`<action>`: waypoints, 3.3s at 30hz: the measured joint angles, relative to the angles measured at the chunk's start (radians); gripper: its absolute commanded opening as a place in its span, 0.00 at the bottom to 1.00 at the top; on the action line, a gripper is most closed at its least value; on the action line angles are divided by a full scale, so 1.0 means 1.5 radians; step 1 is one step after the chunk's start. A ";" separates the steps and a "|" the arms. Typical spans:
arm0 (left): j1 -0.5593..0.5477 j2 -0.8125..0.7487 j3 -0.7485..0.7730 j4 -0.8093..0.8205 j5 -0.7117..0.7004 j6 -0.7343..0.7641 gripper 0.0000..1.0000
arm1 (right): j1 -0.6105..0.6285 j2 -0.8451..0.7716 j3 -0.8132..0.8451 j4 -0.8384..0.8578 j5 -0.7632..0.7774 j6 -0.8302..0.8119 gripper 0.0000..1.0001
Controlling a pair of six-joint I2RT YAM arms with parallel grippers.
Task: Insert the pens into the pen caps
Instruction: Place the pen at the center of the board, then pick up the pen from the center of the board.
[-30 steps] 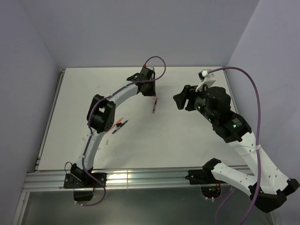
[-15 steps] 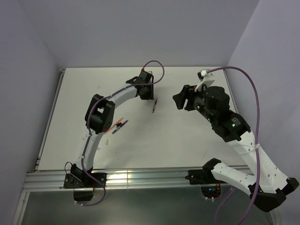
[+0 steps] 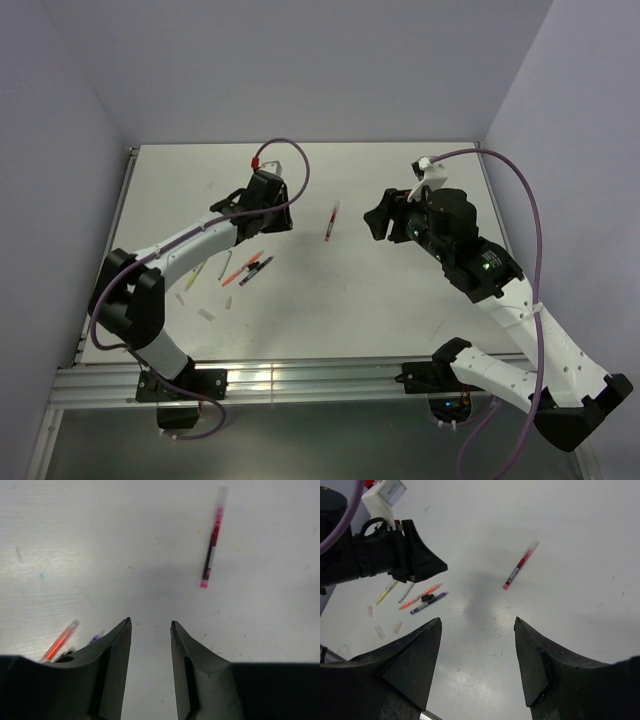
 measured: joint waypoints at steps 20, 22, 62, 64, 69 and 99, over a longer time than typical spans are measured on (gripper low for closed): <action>-0.023 -0.008 -0.137 -0.014 -0.102 0.040 0.41 | 0.000 -0.008 -0.035 0.014 -0.005 0.005 0.67; -0.024 -0.005 -0.137 -0.014 -0.108 0.048 0.41 | 0.000 -0.008 -0.037 0.014 -0.005 0.005 0.67; -0.031 0.064 -0.137 0.000 -0.118 0.060 0.32 | 0.000 -0.009 -0.053 0.015 -0.004 0.005 0.67; -0.031 0.065 -0.138 0.002 -0.118 0.058 0.29 | 0.000 -0.009 -0.053 0.015 -0.004 0.005 0.67; -0.031 0.065 -0.142 0.011 -0.118 0.051 0.26 | 0.000 -0.009 -0.053 0.015 -0.004 0.005 0.67; -0.080 -0.077 -0.145 0.038 -0.083 -0.119 0.00 | -0.001 0.013 -0.175 0.154 -0.178 0.071 0.61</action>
